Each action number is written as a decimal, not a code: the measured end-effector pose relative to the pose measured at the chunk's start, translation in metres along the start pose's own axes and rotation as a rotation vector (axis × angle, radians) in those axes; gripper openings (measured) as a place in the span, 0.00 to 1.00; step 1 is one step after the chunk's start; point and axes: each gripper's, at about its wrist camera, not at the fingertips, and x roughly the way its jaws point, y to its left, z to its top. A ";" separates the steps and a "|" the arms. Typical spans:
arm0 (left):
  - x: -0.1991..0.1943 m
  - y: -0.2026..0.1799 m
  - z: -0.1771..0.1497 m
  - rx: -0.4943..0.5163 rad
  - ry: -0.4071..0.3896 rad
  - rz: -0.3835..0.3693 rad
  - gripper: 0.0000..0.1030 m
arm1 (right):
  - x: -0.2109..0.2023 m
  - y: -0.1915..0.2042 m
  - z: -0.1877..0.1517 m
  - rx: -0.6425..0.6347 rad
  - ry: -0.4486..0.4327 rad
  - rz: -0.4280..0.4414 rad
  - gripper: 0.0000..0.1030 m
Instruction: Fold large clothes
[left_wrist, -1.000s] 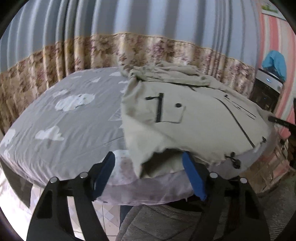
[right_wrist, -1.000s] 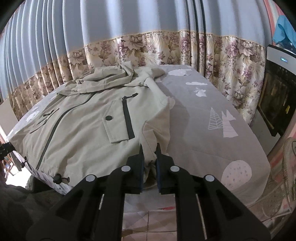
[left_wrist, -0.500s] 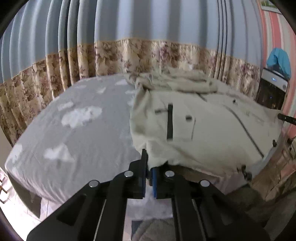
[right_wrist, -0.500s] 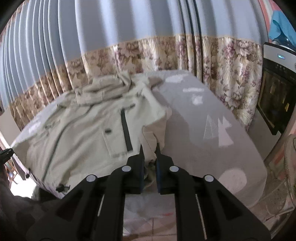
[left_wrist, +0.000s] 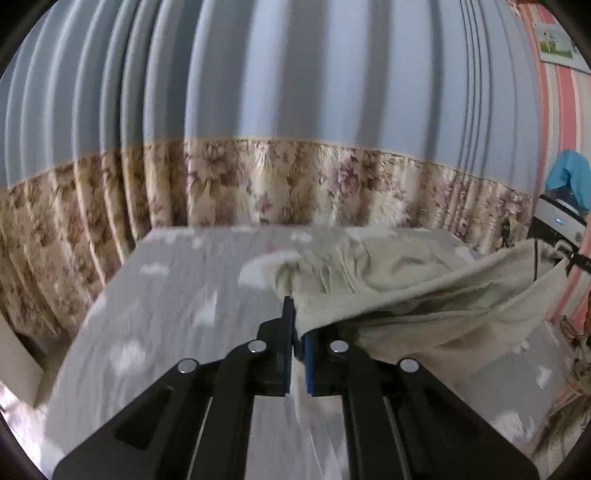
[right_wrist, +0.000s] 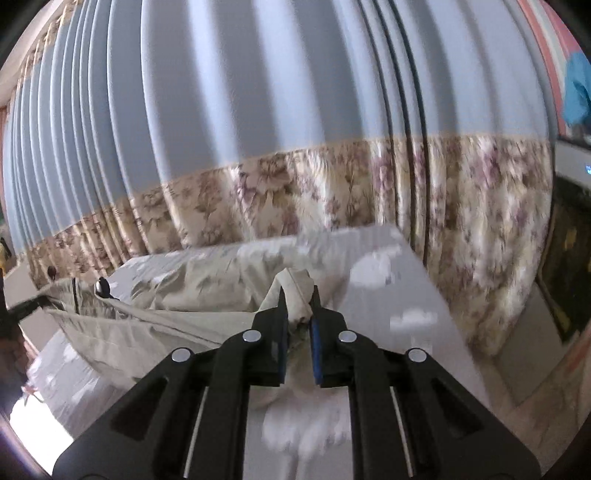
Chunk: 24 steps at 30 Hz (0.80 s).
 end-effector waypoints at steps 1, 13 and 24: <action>0.014 0.002 0.011 -0.003 -0.001 0.003 0.04 | 0.016 0.000 0.012 0.001 0.003 0.002 0.10; 0.265 0.045 0.092 -0.170 0.317 0.051 0.04 | 0.257 -0.052 0.050 0.164 0.262 -0.041 0.10; 0.314 0.049 0.042 -0.021 0.349 0.300 0.78 | 0.321 -0.071 0.015 0.177 0.354 -0.228 0.70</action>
